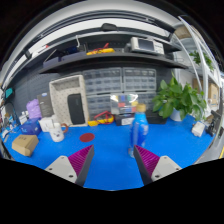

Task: Pour water

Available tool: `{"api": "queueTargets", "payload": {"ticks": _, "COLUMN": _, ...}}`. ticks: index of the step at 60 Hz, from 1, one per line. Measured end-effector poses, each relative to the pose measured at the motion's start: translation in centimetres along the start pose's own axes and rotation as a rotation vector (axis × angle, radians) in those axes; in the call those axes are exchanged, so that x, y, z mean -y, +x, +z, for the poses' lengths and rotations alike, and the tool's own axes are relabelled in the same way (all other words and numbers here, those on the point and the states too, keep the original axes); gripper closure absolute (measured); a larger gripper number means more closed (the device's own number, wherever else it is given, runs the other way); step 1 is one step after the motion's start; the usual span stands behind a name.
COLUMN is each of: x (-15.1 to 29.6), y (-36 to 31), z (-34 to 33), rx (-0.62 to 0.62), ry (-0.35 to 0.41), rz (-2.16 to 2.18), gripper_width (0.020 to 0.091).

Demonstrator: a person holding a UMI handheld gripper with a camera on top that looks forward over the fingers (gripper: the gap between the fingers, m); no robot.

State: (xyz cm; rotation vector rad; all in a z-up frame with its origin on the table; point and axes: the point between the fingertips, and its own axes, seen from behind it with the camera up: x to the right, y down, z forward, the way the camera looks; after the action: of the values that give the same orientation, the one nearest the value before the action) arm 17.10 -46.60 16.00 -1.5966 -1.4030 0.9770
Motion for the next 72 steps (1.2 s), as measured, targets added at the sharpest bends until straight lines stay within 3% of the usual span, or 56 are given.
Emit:
{"api": "queueTargets", "payload": {"ticks": 11, "x": -0.5, "y": 2.8, "z": 2.7, "rx": -0.054, "ry": 0.015, "rz": -0.01, "gripper_width": 0.0287}}
{"api": "queueTargets", "payload": {"ticks": 30, "x": 3.5, "y": -4.7, "z": 13.0, "rx": -0.006, "ry": 0.101, "rz": -0.049, "gripper_width": 0.0302}}
{"api": "queueTargets", "payload": {"ticks": 33, "x": 4.5, "y": -6.0, "z": 13.9, "rx": -0.002, "ry": 0.113, "rz": -0.054, "gripper_width": 0.0341}}
{"api": "queueTargets", "payload": {"ticks": 38, "x": 5.5, "y": -7.7, "z": 15.6, "rx": -0.006, "ry": 0.147, "rz": -0.092, "gripper_width": 0.0573}}
{"api": "queueTargets", "payload": {"ticks": 43, "x": 6.9, "y": -9.2, "z": 16.3, "rx": -0.002, "ry": 0.191, "rz": -0.085, "gripper_width": 0.0618}}
{"api": "queueTargets", "payload": {"ticks": 49, "x": 8.1, "y": -12.1, "z": 16.4, "rx": -0.024, "ry": 0.171, "rz": -0.063, "gripper_width": 0.072}}
{"api": "queueTargets", "payload": {"ticks": 52, "x": 8.2, "y": -13.0, "z": 16.7, "rx": -0.029, "ry": 0.157, "rz": -0.073, "gripper_width": 0.0752}}
{"api": "queueTargets", "payload": {"ticks": 61, "x": 9.9, "y": -16.1, "z": 17.5, "rx": -0.047, "ry": 0.141, "rz": -0.147, "gripper_width": 0.0753}}
{"api": "queueTargets", "payload": {"ticks": 72, "x": 12.3, "y": -26.5, "z": 18.5, "rx": -0.015, "ry": 0.16, "rz": -0.4, "gripper_width": 0.0752}}
